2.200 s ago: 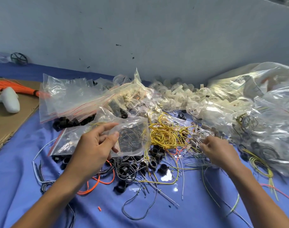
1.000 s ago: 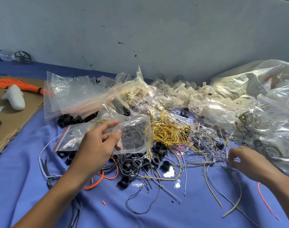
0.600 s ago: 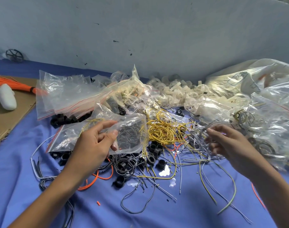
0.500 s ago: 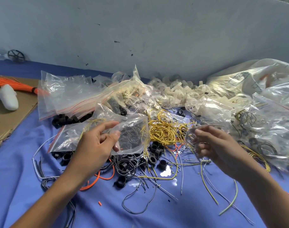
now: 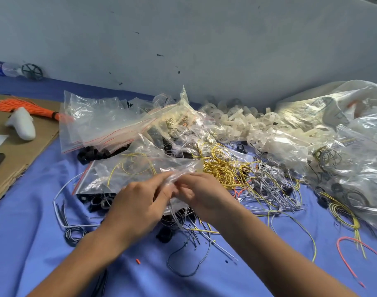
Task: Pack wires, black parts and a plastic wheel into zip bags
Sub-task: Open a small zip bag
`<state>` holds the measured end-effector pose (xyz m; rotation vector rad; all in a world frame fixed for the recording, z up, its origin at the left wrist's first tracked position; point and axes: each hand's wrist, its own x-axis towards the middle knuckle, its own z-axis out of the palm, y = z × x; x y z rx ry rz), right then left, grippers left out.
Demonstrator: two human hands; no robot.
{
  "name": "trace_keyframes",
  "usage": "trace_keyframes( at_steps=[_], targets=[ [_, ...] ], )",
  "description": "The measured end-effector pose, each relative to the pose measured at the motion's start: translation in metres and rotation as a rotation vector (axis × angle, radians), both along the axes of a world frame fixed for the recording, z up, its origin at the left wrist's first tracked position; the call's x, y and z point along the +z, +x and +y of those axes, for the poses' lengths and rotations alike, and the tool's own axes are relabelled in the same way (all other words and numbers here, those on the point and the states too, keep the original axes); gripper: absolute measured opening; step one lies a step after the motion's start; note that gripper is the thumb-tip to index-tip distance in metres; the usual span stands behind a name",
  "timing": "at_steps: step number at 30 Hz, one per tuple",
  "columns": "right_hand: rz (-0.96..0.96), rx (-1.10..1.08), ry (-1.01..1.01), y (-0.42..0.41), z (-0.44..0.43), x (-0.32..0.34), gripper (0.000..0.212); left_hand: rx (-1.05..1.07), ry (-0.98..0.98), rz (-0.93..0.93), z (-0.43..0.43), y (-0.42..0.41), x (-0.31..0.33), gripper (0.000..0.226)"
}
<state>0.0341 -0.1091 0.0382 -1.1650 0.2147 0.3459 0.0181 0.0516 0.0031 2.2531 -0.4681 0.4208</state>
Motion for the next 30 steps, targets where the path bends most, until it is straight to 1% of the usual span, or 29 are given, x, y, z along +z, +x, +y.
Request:
trace_keyframes(
  at_steps=[2, 3, 4, 6, 8, 9, 11, 13, 14, 16, 18, 19, 20, 21, 24, 25, 27, 30],
  targets=[
    [0.004, -0.001, 0.077, 0.009, 0.005, -0.002, 0.016, -0.038, 0.017, -0.008, 0.000, -0.001, 0.001, 0.037],
    [-0.001, 0.034, 0.077, 0.010, 0.008, -0.003, 0.016, -0.060, -0.004, 0.000, 0.000, -0.002, 0.002, 0.040],
    [-0.011, 0.087, 0.036, 0.010, 0.012, -0.005, 0.018, -0.076, -0.030, 0.001, 0.000, -0.002, 0.004, 0.043],
    [-0.083, 0.194, -0.171, 0.007, 0.021, -0.009, 0.022, -0.085, -0.070, -0.012, 0.000, -0.001, 0.005, 0.044],
    [-0.207, 0.230, -0.398, 0.005, 0.027, -0.010, 0.021, -0.071, -0.110, -0.012, 0.000, 0.000, 0.006, 0.043],
    [-0.276, 0.230, -0.463, 0.004, 0.027, -0.007, 0.020, -0.062, -0.140, -0.011, 0.001, 0.001, 0.006, 0.041],
    [-0.435, 0.252, -0.521, 0.002, 0.021, 0.004, 0.023, -0.047, -0.235, 0.009, 0.004, 0.007, 0.006, 0.038],
    [-0.556, 0.260, -0.578, -0.003, 0.008, 0.019, 0.025, -0.048, -0.398, 0.061, 0.008, 0.015, 0.007, 0.033],
    [-0.609, 0.215, -0.604, -0.005, 0.002, 0.027, 0.024, -0.045, -0.487, 0.097, 0.011, 0.019, 0.008, 0.030],
    [-0.713, 0.024, -0.676, -0.008, -0.011, 0.033, 0.022, -0.042, -0.641, 0.160, 0.015, 0.026, 0.009, 0.025],
    [-0.784, -0.192, -0.830, -0.009, -0.018, 0.029, 0.014, -0.054, -0.731, 0.184, 0.017, 0.029, 0.009, 0.023],
    [-0.789, -0.250, -0.924, -0.009, -0.022, 0.024, 0.011, -0.060, -0.747, 0.187, 0.018, 0.030, 0.009, 0.022],
    [-0.768, -0.255, -1.010, -0.011, -0.024, 0.017, 0.009, -0.064, -0.748, 0.187, 0.018, 0.030, 0.009, 0.023],
    [-0.730, -0.204, -1.096, -0.012, -0.025, 0.008, 0.008, -0.064, -0.740, 0.187, 0.018, 0.030, 0.008, 0.023],
    [-0.628, 0.128, -1.434, -0.021, -0.025, -0.017, 0.008, -0.044, -0.706, 0.200, 0.017, 0.030, 0.003, 0.025],
    [-0.618, 0.200, -1.505, -0.024, -0.023, -0.024, 0.009, -0.038, -0.693, 0.210, 0.015, 0.030, 0.002, 0.026],
    [-0.627, 0.249, -1.532, -0.030, -0.016, -0.031, 0.011, -0.020, -0.664, 0.214, 0.012, 0.029, -0.001, 0.027],
    [-0.748, 0.131, -1.443, -0.035, -0.013, -0.034, 0.005, 0.031, -0.667, 0.181, 0.014, 0.029, 0.002, 0.027]
  ],
)
